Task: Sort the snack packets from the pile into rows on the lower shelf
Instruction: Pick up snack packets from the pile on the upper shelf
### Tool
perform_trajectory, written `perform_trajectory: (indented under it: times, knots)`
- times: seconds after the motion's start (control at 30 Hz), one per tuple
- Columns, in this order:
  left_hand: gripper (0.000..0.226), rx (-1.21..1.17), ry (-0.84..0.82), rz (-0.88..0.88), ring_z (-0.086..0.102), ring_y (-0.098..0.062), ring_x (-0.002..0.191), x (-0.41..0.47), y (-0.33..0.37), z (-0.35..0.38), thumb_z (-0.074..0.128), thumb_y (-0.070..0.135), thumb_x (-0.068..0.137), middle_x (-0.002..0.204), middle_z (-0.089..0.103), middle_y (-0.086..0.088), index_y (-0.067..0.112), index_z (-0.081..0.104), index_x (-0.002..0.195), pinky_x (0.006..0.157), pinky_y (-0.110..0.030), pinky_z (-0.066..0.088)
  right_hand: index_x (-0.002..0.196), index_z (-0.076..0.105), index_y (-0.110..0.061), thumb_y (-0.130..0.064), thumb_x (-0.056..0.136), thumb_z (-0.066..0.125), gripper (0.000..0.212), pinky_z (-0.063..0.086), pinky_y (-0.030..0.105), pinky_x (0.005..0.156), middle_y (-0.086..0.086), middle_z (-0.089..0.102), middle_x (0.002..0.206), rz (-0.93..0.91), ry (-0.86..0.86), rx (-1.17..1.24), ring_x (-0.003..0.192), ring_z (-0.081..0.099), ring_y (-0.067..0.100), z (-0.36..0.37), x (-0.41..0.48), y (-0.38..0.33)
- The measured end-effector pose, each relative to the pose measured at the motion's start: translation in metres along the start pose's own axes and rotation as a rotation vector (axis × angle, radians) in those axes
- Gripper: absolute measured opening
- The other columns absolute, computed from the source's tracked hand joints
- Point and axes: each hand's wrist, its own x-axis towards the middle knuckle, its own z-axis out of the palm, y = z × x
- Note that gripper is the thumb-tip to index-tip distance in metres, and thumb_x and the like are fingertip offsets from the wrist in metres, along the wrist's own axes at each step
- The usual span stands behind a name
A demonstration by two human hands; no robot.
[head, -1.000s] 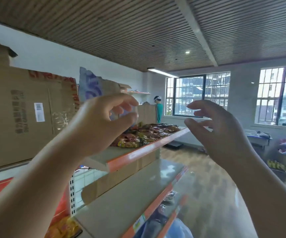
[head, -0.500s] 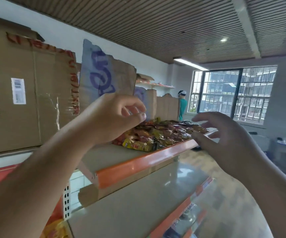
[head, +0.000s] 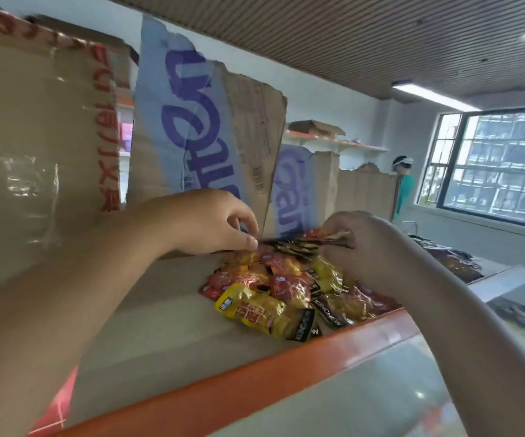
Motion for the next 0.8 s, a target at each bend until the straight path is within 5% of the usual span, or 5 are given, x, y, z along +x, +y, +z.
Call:
perform_trajectory:
  times: [0.2,0.3,0.53,0.67,0.8]
  knots:
    - [0.036,0.211,-0.187,-0.116,0.058,0.002,0.093,0.033,0.021,-0.003,0.064,0.066,0.091,0.101,0.058,0.031,0.051,0.065,0.123,0.083,-0.026,0.051,0.09,0.055,-0.03,-0.053,0.091,0.062,0.024,0.046,0.026,0.062,-0.005,0.06,0.092,-0.037,-0.259,-0.245,0.077,0.056,0.013,0.035,0.066,0.003]
    - [0.036,0.239,-0.201,-0.184,0.057,0.003,0.092,0.05,0.031,0.005,0.064,0.062,0.092,0.098,0.057,0.033,0.049,0.065,0.126,0.082,-0.027,0.049,0.113,0.058,-0.021,-0.064,0.091,0.06,0.048,0.051,0.035,0.093,-0.003,0.059,0.101,-0.033,-0.453,-0.319,0.095,0.058,0.019,0.056,0.09,-0.003]
    - [0.023,0.114,-0.035,-0.355,0.06,0.002,0.086,0.078,0.024,0.037,0.069,0.059,0.09,0.088,0.063,0.032,0.043,0.074,0.107,0.075,-0.03,0.05,0.133,0.06,-0.022,-0.064,0.089,0.064,0.062,0.048,0.037,0.094,-0.006,0.05,0.087,-0.236,-0.63,-0.356,0.093,0.054,0.018,0.068,0.104,-0.009]
    - [0.052,0.163,-0.22,-0.515,0.066,-0.007,0.093,0.068,0.016,0.045,0.06,0.08,0.059,0.097,0.07,0.022,0.045,0.075,0.095,0.089,-0.041,0.058,0.104,0.057,-0.021,-0.054,0.088,0.067,0.038,0.053,0.038,0.088,-0.001,0.056,0.089,-0.252,-0.585,-0.324,0.083,0.057,0.02,0.076,0.102,-0.007]
    - [0.085,0.19,-0.36,-0.567,0.057,-0.001,0.092,0.059,0.015,0.052,0.07,0.09,0.035,0.099,0.057,0.026,0.045,0.065,0.107,0.079,-0.03,0.051,0.119,0.057,-0.022,-0.057,0.083,0.07,0.051,0.055,0.042,0.09,0.0,0.059,0.099,-0.244,-0.585,-0.235,0.093,0.06,0.023,0.076,0.097,-0.003]
